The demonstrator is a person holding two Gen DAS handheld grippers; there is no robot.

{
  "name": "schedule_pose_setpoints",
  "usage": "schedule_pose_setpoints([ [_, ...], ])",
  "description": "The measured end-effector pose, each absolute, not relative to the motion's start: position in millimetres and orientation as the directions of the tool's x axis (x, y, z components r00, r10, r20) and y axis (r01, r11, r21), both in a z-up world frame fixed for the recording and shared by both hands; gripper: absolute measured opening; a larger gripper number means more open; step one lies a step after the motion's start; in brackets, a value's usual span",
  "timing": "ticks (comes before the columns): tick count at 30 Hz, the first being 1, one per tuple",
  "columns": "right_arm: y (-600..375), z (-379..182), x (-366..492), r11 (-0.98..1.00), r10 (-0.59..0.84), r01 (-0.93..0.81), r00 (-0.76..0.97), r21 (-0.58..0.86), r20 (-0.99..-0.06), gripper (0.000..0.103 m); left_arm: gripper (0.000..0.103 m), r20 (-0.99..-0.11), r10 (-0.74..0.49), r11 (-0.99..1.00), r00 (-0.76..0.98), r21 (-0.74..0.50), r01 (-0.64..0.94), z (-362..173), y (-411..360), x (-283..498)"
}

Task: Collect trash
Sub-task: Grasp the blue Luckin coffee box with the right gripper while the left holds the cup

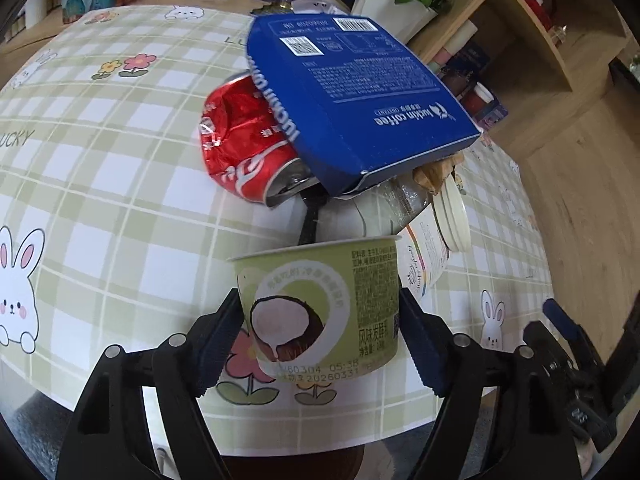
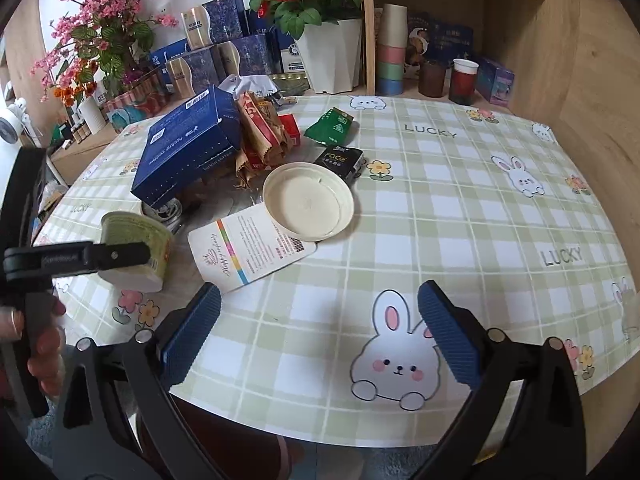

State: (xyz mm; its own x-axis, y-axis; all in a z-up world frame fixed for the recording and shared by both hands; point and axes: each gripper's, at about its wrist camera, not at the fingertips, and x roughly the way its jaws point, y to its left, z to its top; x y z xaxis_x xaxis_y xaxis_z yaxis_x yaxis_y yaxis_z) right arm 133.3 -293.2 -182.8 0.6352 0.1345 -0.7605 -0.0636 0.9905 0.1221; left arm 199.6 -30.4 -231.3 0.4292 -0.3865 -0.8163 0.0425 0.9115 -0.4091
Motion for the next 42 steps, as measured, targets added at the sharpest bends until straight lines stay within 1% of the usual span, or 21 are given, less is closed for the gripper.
schedule_pose_setpoints([
  [3, -287, -180, 143, 0.98, 0.191, -0.089, 0.644, 0.176, -0.741, 0.097, 0.074, -0.799, -0.38, 0.908, 0.467, -0.419, 0.021, -224, -11, 189],
  [6, -272, -175, 159, 0.958, 0.282, -0.148, 0.653, 0.247, -0.703, 0.088, 0.075, -0.783, -0.346, 0.916, 0.516, -0.401, 0.007, -213, 12, 177],
  [8, -260, -174, 171, 0.94, 0.334, -0.173, 0.65, 0.295, -0.683, 0.086, 0.075, -0.775, -0.323, 0.922, 0.543, -0.386, -0.003, -207, 24, 170],
  [9, -251, -175, 180, 0.925, 0.37, -0.189, 0.648, 0.33, -0.666, 0.083, 0.075, -0.768, -0.305, 0.927, 0.563, -0.376, -0.01, -202, 33, 167],
  [13, -220, -180, 205, 0.866, 0.471, -0.206, 0.645, 0.456, -0.602, 0.079, 0.075, -0.747, -0.284, 0.928, 0.601, -0.372, -0.024, -194, 55, 165],
  [17, -201, -190, 229, 0.811, 0.511, -0.146, 0.649, 0.567, -0.564, 0.078, 0.074, -0.738, -0.283, 0.918, 0.613, -0.394, -0.05, -194, 72, 164],
  [21, -201, -204, 251, 0.723, 0.542, -0.046, 0.656, 0.689, -0.526, 0.077, 0.075, -0.732, -0.264, 0.926, 0.629, -0.376, -0.048, -194, 82, 158],
  [23, -200, -208, 258, 0.715, 0.537, -0.019, 0.654, 0.699, -0.533, 0.074, 0.075, -0.731, -0.257, 0.928, 0.632, -0.37, -0.05, -195, 85, 156],
  [25, -200, -213, 264, 0.706, 0.539, 0.002, 0.647, 0.709, -0.539, 0.068, 0.075, -0.728, -0.264, 0.921, 0.632, -0.384, -0.058, -197, 90, 155],
  [28, -208, -222, 269, 0.671, 0.551, 0.044, 0.638, 0.74, -0.538, 0.061, 0.075, -0.726, -0.265, 0.915, 0.635, -0.396, -0.071, -199, 97, 155],
  [30, -212, -226, 269, 0.633, 0.56, 0.068, 0.648, 0.771, -0.517, 0.056, 0.075, -0.723, -0.264, 0.913, 0.638, -0.4, -0.075, -199, 100, 153],
  [32, -212, -223, 268, 0.622, 0.565, 0.068, 0.65, 0.78, -0.508, 0.055, 0.075, -0.718, -0.264, 0.912, 0.644, -0.404, -0.076, -197, 102, 152],
  [36, -208, -198, 260, 0.655, 0.561, -0.025, 0.685, 0.755, -0.464, 0.05, 0.075, -0.704, -0.26, 0.912, 0.661, -0.403, -0.071, -190, 103, 149],
  [42, -189, -143, 251, 0.76, 0.531, -0.194, 0.735, 0.62, -0.422, 0.047, 0.075, -0.684, -0.268, 0.914, 0.679, -0.402, -0.045, -182, 101, 146],
])
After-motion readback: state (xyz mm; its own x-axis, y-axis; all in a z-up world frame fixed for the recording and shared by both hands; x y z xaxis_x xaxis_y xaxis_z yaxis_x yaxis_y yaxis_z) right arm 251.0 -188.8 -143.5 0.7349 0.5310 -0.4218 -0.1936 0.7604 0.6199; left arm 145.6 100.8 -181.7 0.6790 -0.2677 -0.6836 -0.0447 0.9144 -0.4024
